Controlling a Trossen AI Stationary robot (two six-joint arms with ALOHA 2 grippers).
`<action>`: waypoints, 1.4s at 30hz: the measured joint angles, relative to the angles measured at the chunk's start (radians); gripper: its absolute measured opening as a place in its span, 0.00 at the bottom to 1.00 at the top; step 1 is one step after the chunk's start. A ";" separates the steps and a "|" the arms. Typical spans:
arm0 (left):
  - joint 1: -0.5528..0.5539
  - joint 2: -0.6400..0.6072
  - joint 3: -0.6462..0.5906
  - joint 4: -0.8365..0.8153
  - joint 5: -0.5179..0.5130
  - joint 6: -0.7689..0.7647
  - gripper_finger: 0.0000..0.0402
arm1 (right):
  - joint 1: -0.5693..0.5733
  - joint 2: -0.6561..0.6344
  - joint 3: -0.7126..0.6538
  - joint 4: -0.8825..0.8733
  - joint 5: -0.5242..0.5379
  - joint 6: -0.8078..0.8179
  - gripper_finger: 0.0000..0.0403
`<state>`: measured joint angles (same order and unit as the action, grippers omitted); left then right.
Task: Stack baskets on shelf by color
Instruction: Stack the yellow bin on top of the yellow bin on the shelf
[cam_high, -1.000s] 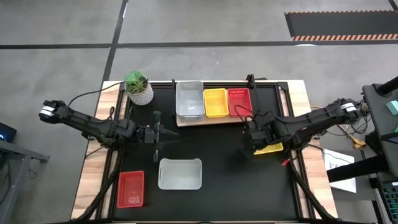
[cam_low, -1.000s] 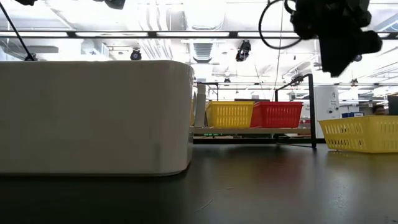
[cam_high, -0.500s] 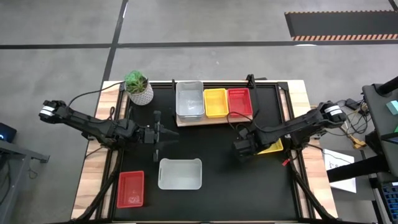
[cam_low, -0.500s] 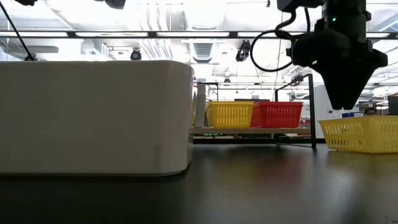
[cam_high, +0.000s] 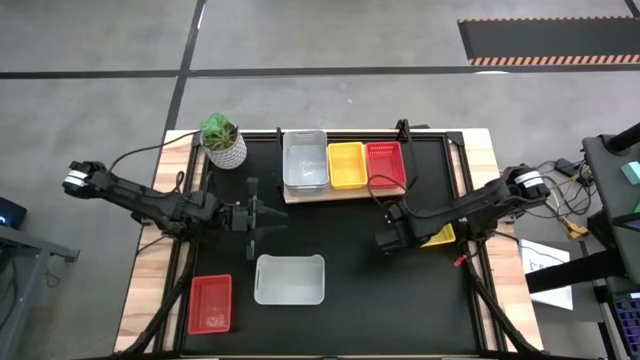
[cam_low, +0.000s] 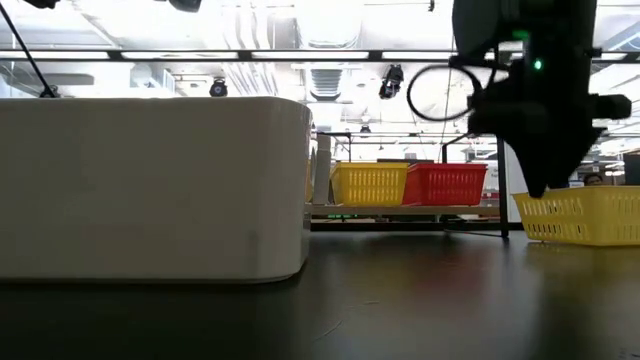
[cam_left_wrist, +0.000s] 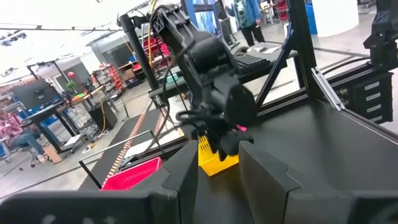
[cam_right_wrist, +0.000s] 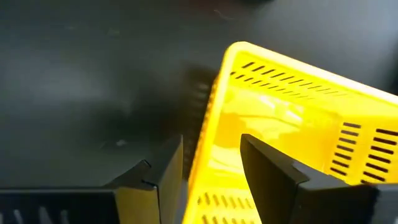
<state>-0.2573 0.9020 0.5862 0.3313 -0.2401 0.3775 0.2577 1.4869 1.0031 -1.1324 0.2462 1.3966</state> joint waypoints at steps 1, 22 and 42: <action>0.000 0.000 0.001 0.001 0.000 0.000 0.25 | 0.000 0.012 -0.005 0.000 0.000 0.005 0.38; 0.001 0.005 0.001 0.154 0.000 0.073 0.25 | 0.195 0.022 0.326 0.033 -0.343 -0.796 0.02; -0.026 0.073 -0.034 0.351 0.000 -0.264 0.25 | -0.118 0.028 0.668 -0.086 0.280 -1.404 0.02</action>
<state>-0.2836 0.9748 0.5525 0.6820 -0.2398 0.1138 0.1395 1.5149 1.6707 -1.2184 0.5263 -0.0077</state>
